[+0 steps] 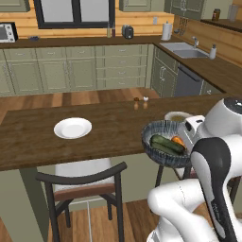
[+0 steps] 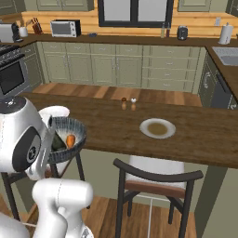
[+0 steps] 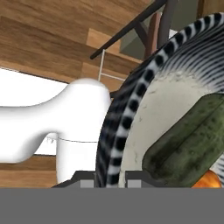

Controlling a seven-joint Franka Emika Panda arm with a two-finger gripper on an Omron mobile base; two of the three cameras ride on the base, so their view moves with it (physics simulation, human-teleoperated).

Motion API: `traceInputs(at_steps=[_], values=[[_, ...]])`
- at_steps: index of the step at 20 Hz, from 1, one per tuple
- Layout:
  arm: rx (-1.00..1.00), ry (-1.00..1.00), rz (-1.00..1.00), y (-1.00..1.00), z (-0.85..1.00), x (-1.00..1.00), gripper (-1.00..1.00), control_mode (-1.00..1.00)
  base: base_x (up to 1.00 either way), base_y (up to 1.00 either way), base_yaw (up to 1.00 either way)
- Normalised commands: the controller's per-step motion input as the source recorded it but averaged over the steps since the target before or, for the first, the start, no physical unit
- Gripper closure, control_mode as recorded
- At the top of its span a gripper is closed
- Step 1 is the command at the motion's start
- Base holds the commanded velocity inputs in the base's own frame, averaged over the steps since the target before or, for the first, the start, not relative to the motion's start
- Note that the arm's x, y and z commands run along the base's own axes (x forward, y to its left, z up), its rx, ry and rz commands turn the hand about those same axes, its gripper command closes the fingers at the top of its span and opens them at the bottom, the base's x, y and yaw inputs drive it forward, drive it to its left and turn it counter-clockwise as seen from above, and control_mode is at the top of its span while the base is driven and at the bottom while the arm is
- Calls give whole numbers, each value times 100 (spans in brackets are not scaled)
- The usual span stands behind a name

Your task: Pick the chicken drumstick and cucumber from their plates and place them in the bowl. Then put the bowl in the fridge.

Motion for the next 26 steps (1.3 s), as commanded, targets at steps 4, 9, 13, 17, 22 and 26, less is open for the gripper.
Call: traceInputs(at_steps=[4, 9, 13, 17, 22, 26], values=[[0, 0, 0, 0, 0, -1, 100, -100, 0, 0, 0], [0, 0, 0, 0, 0, 0, 100, -100, 0, 0, 0], [0, -2, 0, 10, 0, -34, 100, 100, -50, 24, 0], [0, 0, 0, 0, 0, 0, 100, 100, -88, 93, 0], [0, 0, 0, 0, 0, 0, 100, 100, -11, 100, -1], [0, 0, 0, 0, 0, 0, 100, 100, 14, 100, -5]])
